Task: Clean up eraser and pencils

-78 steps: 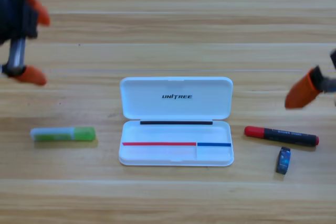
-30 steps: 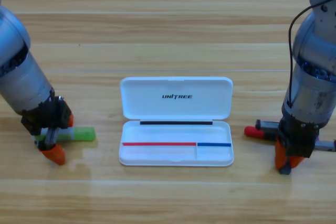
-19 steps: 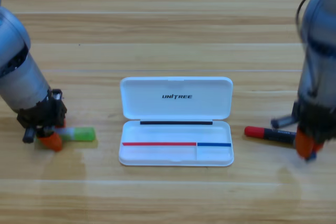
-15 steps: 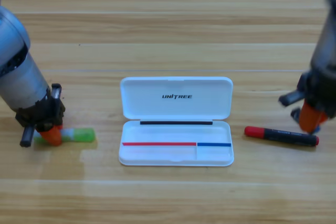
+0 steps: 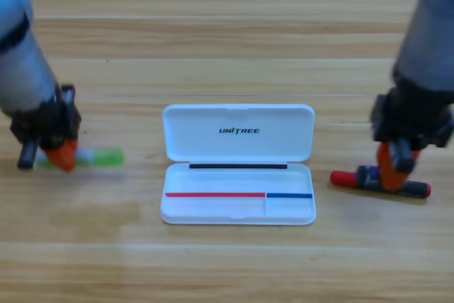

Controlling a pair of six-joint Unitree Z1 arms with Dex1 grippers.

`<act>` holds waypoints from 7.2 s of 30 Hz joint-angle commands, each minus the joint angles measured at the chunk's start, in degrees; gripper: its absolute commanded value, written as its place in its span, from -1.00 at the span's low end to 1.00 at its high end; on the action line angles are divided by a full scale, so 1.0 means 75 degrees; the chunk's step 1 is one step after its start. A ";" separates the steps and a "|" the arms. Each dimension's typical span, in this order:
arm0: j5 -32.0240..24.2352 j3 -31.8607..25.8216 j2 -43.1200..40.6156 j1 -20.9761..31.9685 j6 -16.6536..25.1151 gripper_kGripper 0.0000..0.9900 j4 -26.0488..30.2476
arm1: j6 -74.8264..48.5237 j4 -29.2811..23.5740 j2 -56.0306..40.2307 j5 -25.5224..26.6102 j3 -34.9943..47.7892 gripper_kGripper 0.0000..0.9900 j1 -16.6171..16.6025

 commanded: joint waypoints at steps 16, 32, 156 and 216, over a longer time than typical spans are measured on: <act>0.0045 -0.1783 -0.0410 -0.0839 -0.0720 -1.00 0.1829 | -0.0180 0.0212 0.2754 -0.0416 -0.2240 -0.99 0.0833; 0.0045 -0.2228 -0.0469 -0.0991 -0.0931 -1.00 0.2333 | -0.0145 0.0247 0.3234 -0.0381 -0.2603 -0.99 0.0833; 0.0068 -0.3236 0.2239 -0.2819 -0.1833 1.00 0.1571 | -0.1247 -0.0890 0.0059 -0.0088 0.0631 -1.00 -0.0620; -0.2111 -0.1115 -0.3000 0.0931 -0.1470 1.00 0.1548 | -0.0754 0.1173 0.4301 -0.0252 -0.5287 -1.00 0.0985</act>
